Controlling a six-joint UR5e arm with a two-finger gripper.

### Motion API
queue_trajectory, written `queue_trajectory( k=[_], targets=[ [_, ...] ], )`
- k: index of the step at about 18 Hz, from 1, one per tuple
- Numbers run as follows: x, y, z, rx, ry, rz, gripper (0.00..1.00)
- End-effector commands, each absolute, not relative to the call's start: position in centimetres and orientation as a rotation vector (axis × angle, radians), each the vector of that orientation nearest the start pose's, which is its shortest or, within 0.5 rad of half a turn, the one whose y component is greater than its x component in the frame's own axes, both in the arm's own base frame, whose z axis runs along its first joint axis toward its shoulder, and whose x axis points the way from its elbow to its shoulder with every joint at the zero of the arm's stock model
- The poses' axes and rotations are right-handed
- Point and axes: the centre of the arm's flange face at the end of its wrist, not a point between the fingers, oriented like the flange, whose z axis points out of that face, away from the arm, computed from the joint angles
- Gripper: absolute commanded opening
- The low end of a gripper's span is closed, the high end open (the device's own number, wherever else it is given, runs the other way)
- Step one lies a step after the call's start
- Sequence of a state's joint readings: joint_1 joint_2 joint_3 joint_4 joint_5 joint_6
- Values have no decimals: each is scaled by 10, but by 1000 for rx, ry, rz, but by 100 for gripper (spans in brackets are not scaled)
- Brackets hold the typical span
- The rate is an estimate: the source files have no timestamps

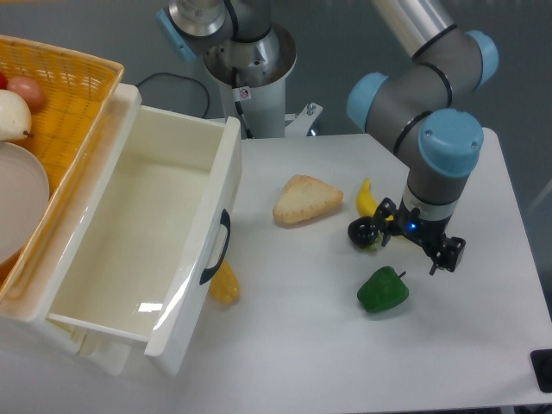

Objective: Slide open the top white drawer

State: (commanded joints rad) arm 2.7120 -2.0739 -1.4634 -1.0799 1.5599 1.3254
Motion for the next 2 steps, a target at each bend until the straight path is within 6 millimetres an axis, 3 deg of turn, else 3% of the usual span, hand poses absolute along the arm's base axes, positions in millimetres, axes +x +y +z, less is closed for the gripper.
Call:
queue_trajectory(
  k=[2],
  targets=[
    [-563,399,283,-3124,303,133,100]
  ],
)
